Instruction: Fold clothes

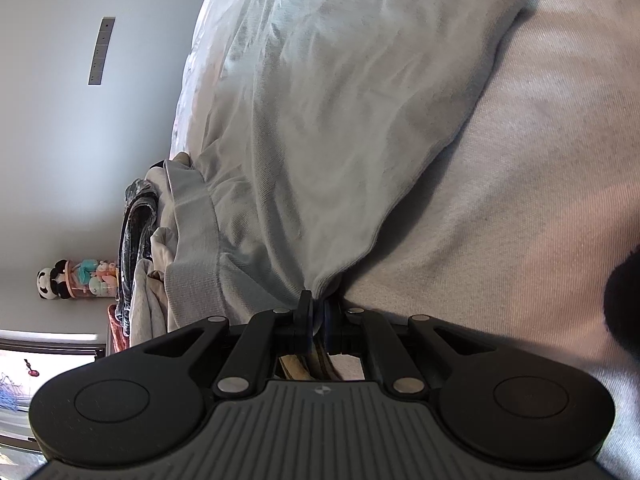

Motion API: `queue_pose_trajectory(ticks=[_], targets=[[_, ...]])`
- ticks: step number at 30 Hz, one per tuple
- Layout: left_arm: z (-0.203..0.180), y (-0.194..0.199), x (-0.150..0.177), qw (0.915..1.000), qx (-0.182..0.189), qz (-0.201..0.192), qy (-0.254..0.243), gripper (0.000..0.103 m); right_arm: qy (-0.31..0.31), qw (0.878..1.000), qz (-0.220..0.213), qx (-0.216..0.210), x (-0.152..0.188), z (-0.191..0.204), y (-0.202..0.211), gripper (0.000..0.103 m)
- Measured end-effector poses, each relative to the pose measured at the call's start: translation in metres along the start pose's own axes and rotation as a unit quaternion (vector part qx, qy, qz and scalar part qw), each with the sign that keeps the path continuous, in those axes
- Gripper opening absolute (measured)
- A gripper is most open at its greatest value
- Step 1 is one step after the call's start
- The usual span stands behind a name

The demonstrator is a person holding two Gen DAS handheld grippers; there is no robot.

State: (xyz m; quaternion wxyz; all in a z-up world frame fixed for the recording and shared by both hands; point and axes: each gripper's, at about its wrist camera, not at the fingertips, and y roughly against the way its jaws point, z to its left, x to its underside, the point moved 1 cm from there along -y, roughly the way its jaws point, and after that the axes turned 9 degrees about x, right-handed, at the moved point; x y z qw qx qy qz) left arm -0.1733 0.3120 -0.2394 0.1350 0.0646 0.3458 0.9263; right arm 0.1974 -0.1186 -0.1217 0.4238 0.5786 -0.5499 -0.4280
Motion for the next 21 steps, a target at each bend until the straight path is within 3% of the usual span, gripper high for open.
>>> queue_pose_trajectory(ticks=[4, 9, 15, 19, 21], targets=[[-0.001, 0.000, 0.000, 1.0000, 0.000, 0.001, 0.000, 0.002, 0.035, 0.999, 0.006, 0.000, 0.003, 0.012, -0.008, 0.027], [-0.002, -0.001, 0.000, 1.0000, -0.001, 0.002, -0.002, 0.002, 0.089, 0.996, 0.005, 0.015, 0.005, 0.034, -0.020, 0.036], [0.000, -0.001, -0.001, 0.9999, 0.003, 0.000, -0.013, 0.002, 0.073, 0.997, -0.001, 0.037, 0.008, 0.040, -0.027, 0.034], [-0.003, 0.001, 0.003, 0.9989, -0.003, -0.014, -0.046, 0.002, 0.062, 0.995, -0.007, 0.079, 0.011, 0.045, -0.024, 0.007], [-0.003, 0.003, 0.009, 0.9973, -0.004, -0.027, -0.068, 0.006, 0.051, 0.995, -0.012, 0.089, 0.014, 0.046, -0.022, 0.004]])
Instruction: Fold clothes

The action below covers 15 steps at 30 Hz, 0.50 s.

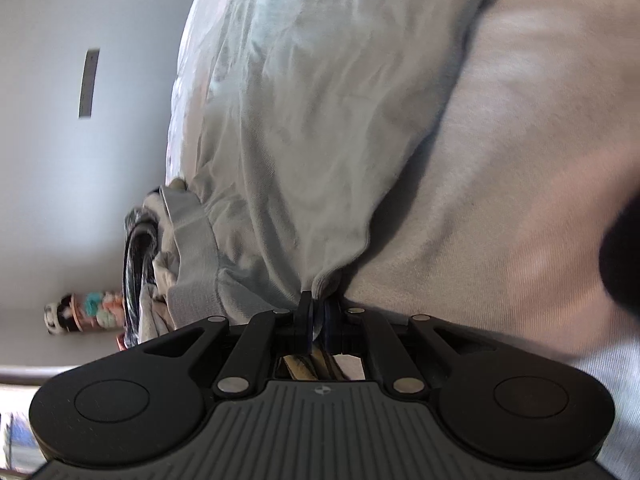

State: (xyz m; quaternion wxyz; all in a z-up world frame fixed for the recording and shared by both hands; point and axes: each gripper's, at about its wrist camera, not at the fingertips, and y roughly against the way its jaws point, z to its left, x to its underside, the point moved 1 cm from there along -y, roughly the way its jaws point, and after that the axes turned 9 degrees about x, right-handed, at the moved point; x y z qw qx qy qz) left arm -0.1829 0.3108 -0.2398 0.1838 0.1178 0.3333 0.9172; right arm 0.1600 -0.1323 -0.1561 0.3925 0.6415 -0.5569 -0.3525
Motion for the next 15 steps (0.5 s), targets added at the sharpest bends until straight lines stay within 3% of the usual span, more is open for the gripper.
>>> queue_pose_trajectory(ticks=[6, 12, 15], targets=[[-0.004, 0.005, 0.015, 0.9938, -0.032, -0.040, -0.099, 0.032, -0.021, 1.000, -0.003, 0.013, 0.002, 0.006, 0.001, 0.004], [-0.006, 0.008, 0.023, 0.9822, -0.020, -0.072, -0.173, 0.035, -0.040, 0.999, -0.006, 0.015, 0.006, 0.004, 0.005, 0.004], [0.002, -0.004, 0.023, 0.9848, -0.008, -0.065, -0.161, 0.035, -0.054, 0.998, -0.009, 0.016, 0.007, 0.004, 0.005, 0.004]])
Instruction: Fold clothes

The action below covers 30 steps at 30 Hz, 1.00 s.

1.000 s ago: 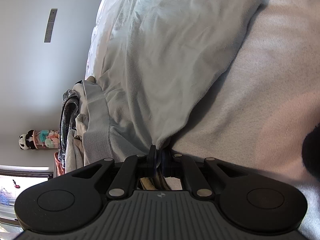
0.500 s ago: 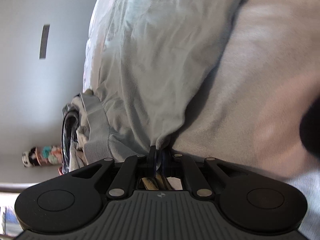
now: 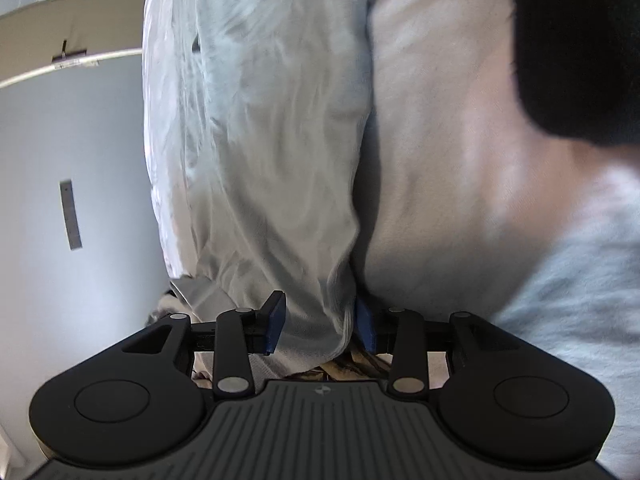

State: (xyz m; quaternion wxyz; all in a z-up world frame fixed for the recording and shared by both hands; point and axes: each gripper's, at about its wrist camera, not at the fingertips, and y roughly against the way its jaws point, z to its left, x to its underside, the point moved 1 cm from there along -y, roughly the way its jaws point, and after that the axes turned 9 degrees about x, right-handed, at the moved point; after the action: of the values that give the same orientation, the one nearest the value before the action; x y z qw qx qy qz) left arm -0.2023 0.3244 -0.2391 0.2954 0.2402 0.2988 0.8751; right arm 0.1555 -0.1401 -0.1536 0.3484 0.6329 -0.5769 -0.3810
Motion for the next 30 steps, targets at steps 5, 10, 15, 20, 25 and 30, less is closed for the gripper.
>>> queue_pose_trajectory(ticks=[5, 10, 15, 20, 25, 30], targets=[[0.008, -0.009, -0.001, 0.9983, 0.016, 0.002, 0.056, 0.008, -0.048, 0.999, -0.012, 0.015, 0.006, -0.006, 0.010, 0.003], [0.044, 0.009, 0.013, 0.9812, 0.031, -0.025, 0.189, 0.003, -0.125, 0.989, -0.055, 0.048, 0.020, -0.025, 0.043, 0.002], [0.096, 0.033, 0.025, 0.9526, 0.048, -0.047, 0.297, 0.003, -0.174, 0.975, -0.111, 0.080, 0.012, -0.066, 0.072, 0.002], [0.149, 0.033, 0.032, 0.9197, 0.068, -0.049, 0.384, 0.003, -0.212, 0.958, -0.154, 0.117, -0.030, -0.114, 0.078, 0.002], [0.192, 0.028, 0.035, 0.8901, 0.091, -0.036, 0.445, 0.003, -0.228, 0.949, -0.155, 0.154, -0.065, -0.164, 0.076, 0.002], [0.233, 0.002, 0.034, 0.8737, 0.106, -0.034, 0.474, 0.005, -0.242, 0.942, -0.147, 0.179, -0.107, -0.215, 0.055, 0.002]])
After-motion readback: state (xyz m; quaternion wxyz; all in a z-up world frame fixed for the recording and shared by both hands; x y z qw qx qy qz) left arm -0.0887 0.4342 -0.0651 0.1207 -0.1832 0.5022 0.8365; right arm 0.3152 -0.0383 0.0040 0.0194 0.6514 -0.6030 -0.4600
